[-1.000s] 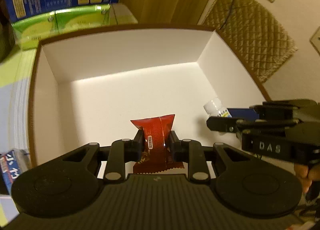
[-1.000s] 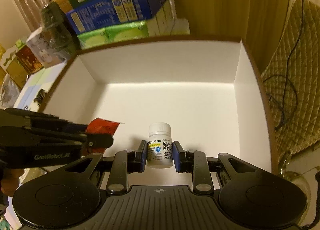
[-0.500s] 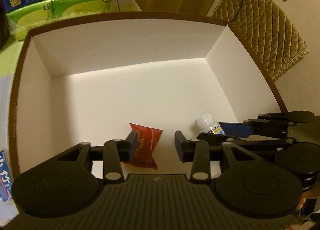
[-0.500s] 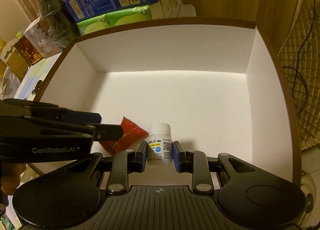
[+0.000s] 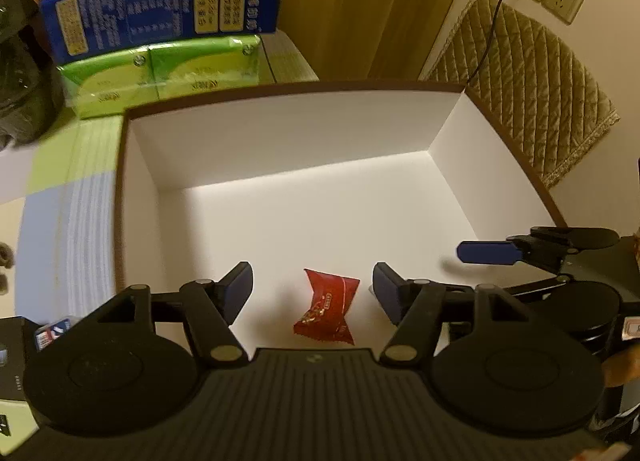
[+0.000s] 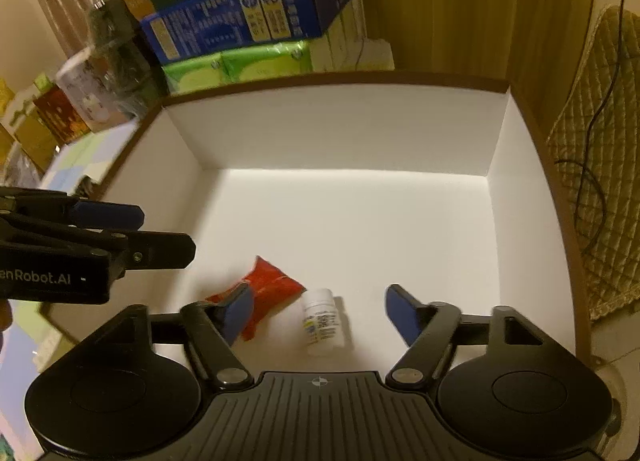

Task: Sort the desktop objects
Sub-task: 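Open both tools to drop the pill bottle and red packet into the box, then withdraw both tools from the box back toward the remaining items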

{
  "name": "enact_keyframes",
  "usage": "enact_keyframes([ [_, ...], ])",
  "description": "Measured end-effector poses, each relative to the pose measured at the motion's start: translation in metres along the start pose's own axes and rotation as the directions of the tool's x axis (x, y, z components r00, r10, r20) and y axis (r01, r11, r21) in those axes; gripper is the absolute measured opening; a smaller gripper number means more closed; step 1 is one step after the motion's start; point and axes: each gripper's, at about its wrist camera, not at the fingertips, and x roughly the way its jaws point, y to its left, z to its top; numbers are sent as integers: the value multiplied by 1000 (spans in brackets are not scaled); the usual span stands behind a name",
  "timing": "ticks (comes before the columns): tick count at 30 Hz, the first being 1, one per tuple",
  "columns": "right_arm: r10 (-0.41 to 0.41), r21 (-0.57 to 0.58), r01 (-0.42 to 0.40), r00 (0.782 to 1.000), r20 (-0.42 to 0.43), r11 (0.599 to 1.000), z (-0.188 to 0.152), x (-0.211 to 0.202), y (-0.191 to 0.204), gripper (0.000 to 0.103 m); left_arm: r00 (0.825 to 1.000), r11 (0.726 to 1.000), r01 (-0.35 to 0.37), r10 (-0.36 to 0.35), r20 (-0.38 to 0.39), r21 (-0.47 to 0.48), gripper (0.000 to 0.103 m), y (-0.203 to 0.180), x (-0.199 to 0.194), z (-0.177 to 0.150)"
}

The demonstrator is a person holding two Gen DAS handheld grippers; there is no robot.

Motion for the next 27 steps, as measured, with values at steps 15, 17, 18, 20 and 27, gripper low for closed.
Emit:
enact_keyframes([
  [15, -23, -17, 24, 996, 85, 1000, -19, -46, 29, 98, 996, 996, -65, 61, 67, 64, 81, 0, -63, -25],
  [17, -31, -10, 32, 995, 95, 999, -21, -51, 33, 99, 995, 995, -69, 64, 74, 67, 83, 1, -70, -29],
  [18, -36, -6, 37, 995, 98, 999, -23, -53, 34, 99, 995, 995, -68, 63, 77, 67, 84, 2, -74, -32],
  [20, -43, -1, 43, 994, 104, 999, -27, -57, 39, 100, 995, 996, -67, 62, 78, 65, 85, 5, -80, -37],
  [27, -55, 15, 54, 991, 125, 998, -41, -74, 61, 101, 995, 996, -69, 64, 78, 64, 86, 15, -101, -55],
])
